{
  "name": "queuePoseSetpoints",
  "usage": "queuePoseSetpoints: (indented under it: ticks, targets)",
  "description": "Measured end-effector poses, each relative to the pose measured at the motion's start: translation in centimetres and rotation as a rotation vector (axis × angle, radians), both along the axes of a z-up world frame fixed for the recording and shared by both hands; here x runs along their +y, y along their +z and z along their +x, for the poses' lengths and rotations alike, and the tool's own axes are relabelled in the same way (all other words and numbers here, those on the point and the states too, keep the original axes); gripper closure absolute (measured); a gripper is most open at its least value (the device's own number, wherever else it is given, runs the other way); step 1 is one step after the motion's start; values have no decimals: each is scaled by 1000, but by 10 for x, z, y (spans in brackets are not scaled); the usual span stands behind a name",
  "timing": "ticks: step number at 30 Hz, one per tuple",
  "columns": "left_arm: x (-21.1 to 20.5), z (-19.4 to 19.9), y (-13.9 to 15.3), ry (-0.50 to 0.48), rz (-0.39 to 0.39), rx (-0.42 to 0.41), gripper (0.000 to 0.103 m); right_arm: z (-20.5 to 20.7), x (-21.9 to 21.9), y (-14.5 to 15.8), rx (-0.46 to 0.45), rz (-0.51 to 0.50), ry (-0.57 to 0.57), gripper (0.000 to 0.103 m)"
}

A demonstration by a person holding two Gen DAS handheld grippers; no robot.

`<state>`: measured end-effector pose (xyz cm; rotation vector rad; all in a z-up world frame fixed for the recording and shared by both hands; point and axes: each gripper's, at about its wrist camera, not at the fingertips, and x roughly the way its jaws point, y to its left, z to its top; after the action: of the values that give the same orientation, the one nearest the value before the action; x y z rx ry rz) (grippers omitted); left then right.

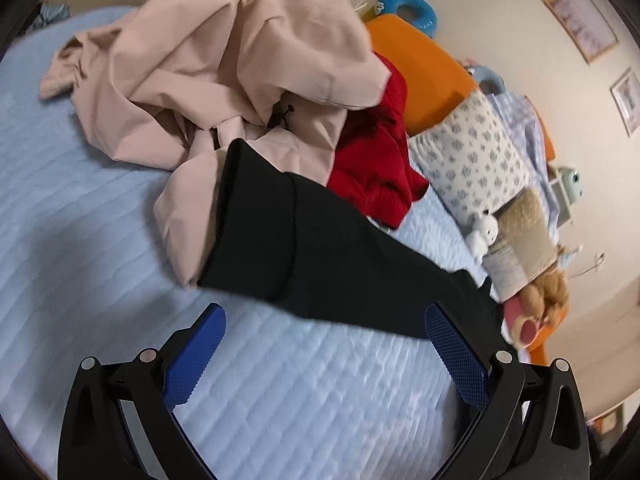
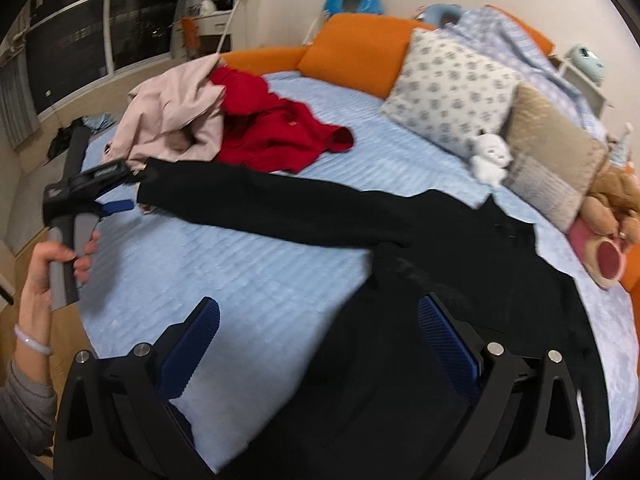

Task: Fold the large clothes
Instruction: 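Grasp the cuff of the black jacket sleeve with the left gripper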

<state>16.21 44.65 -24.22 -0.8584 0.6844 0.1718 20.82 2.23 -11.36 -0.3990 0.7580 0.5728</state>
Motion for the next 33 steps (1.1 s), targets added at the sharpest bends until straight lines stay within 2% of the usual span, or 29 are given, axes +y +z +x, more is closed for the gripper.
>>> queuePoseSetpoints:
  ticks: [2,4,6,9,11,14,15,16,18,20,22,23,25,27,32,33]
  targets:
    - [6,12,-10,-16,-17,25,2,5,13,-8,13,5,19,5]
    - [12,21,-21,-27,-62,22,2,9,20,-15,33,15,29,5]
    - [15,25,-33,-41,-140,6,2,15,27,-20,57,23,37,5]
    - [16,28,-47,-41,-200,-2,2,21,34,-26,77,24,45,5]
    - [15,28,-54,-34,-214,-5,2,22,36,-28,82,24,47,5]
    - [17,26,-58,8,-177,-12,3,23,37,-34,96,21,54,5]
    - [18,26,-59,28,-168,-11,9,23,36,-36,99,18,53,5]
    - [18,24,-59,37,-166,-7,27,24,36,-38,104,15,52,5]
    - [17,24,-58,40,-166,11,39,25,33,-45,118,6,49,5]
    - [14,22,-55,47,-156,20,41,26,30,-50,131,-1,45,5]
    - [11,23,-51,53,-124,62,57,28,26,-53,139,-3,39,5]
    - [10,21,-49,57,-113,70,61,28,24,-54,145,1,37,5]
    - [9,19,-43,79,-82,79,82,29,20,-55,149,8,37,5]
    - [13,18,-39,89,-79,60,84,29,16,-54,148,15,39,5]
    - [17,26,-39,104,-76,99,85,29,1,-56,159,27,32,5]
    - [16,31,-38,100,-63,133,68,29,-2,-56,163,29,32,5]
